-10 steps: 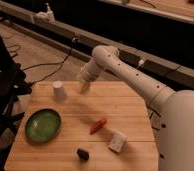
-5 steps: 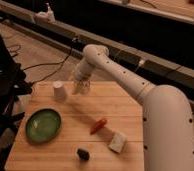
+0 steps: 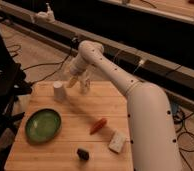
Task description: Place the ceramic cup over the eraser
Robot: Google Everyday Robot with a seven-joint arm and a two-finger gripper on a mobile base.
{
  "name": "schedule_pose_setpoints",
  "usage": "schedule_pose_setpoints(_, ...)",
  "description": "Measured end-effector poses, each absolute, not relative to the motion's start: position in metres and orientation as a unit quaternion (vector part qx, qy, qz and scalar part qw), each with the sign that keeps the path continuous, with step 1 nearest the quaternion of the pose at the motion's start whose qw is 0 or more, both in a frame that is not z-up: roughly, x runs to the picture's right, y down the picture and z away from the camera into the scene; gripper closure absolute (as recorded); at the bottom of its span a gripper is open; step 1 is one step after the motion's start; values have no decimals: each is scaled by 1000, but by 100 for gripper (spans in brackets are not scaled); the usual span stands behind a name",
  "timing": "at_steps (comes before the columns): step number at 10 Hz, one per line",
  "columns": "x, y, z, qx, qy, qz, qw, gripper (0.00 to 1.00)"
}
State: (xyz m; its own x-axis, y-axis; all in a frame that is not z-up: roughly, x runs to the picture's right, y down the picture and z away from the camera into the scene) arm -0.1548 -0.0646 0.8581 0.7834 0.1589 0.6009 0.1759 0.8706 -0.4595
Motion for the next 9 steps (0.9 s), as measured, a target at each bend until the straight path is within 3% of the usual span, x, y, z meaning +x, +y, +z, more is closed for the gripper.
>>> schedule_pose_setpoints(9, -208, -23, 930, -303, -341, -24, 890, 35)
